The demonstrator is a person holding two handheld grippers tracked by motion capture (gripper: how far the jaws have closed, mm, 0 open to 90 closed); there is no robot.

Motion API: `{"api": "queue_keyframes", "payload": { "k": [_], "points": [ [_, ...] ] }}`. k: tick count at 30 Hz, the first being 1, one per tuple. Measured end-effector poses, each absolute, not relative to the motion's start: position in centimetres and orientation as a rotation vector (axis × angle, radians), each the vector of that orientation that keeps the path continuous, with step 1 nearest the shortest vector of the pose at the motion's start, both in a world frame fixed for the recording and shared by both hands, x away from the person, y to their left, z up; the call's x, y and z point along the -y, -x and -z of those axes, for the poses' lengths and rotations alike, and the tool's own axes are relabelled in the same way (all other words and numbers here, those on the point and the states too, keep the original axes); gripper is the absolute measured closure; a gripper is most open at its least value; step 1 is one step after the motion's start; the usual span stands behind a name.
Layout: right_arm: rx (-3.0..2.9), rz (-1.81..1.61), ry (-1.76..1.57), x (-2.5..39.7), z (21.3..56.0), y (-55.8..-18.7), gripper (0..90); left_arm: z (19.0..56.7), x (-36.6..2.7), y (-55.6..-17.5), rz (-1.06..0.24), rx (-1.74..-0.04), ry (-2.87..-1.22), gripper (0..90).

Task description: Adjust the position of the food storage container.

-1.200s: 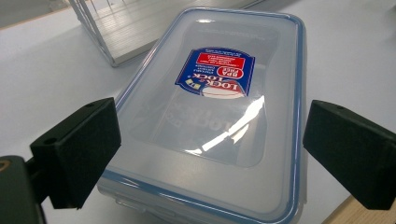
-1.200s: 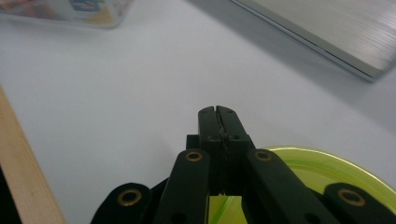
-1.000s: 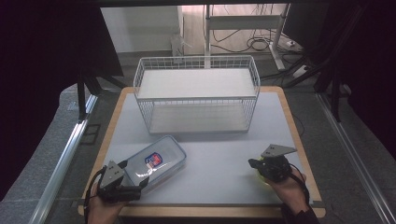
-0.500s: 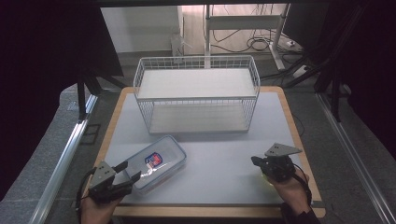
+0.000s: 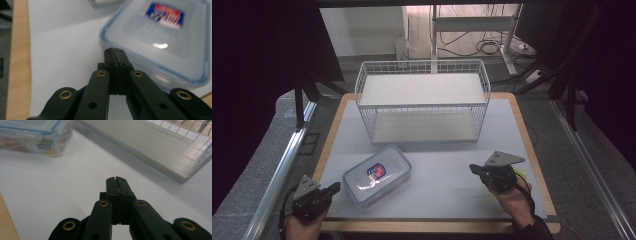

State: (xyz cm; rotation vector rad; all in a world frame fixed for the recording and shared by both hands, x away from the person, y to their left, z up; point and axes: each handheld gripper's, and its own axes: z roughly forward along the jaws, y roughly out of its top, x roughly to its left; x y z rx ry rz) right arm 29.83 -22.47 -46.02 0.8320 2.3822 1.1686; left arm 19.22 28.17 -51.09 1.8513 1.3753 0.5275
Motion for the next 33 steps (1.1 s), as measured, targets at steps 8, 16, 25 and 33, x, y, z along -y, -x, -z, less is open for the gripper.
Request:
{"api": "queue_keyframes", "payload": {
  "k": [8, 16, 25, 33],
  "points": [
    [-2.411, -1.201, -0.801, 20.3, 46.4, -30.5, 89.1, 52.0, -27.2, -20.1, -0.507, -1.424, -1.95, 90.0],
    [-2.453, -1.191, -0.754, 17.8, 46.7, -31.2, 87.6, 52.3, -27.2, -21.6, -0.502, -1.447, -1.933, 90.0],
    [-2.501, -1.184, -0.825, 15.8, 48.1, -32.7, 89.5, 52.3, -25.8, -24.4, -0.495, -1.408, -1.953, 90.0],
    [-2.51, -1.161, -0.836, 14.2, 49.3, -34.5, 90.0, 52.2, -23.7, -27.9, -0.496, -1.343, -1.992, 90.0]
  ]
}}
